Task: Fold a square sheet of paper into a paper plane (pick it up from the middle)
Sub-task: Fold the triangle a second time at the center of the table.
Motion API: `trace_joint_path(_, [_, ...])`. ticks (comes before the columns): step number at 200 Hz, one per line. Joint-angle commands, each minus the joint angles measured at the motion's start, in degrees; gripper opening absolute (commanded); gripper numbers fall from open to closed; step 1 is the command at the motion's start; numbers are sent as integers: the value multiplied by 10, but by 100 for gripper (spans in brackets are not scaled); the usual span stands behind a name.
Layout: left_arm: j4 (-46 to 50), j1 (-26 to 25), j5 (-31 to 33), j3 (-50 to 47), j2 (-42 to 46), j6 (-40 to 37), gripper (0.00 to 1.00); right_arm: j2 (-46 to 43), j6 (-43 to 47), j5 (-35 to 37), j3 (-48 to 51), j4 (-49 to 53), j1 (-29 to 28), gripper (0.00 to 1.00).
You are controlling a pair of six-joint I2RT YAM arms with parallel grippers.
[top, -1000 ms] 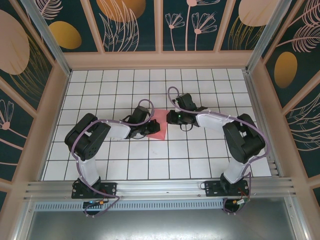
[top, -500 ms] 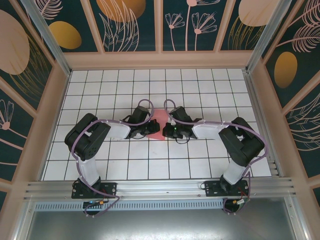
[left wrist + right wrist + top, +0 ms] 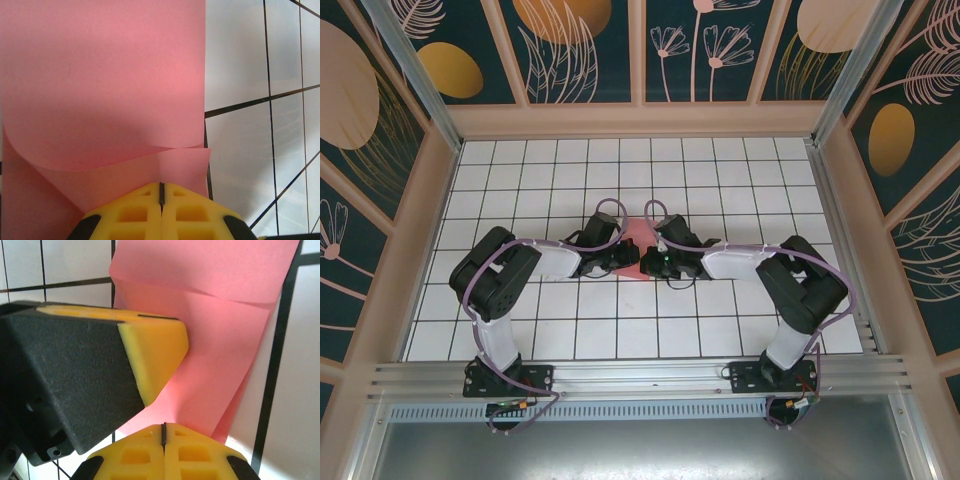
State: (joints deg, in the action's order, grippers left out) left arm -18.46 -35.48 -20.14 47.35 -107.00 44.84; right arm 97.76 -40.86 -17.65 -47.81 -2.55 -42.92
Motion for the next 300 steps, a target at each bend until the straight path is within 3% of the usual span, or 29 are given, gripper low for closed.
trace_joint_path(1, [35, 3, 36, -18, -8, 6, 5, -4, 0, 0, 2, 21, -7, 1])
trace_joint_path(181, [36, 3, 41, -21, -9, 11, 5, 23, 1, 33, 13, 54, -12, 1])
trace_joint_path(300, [39, 3, 47, -23, -12, 11, 4, -30, 3, 26, 55, 90, -27, 0])
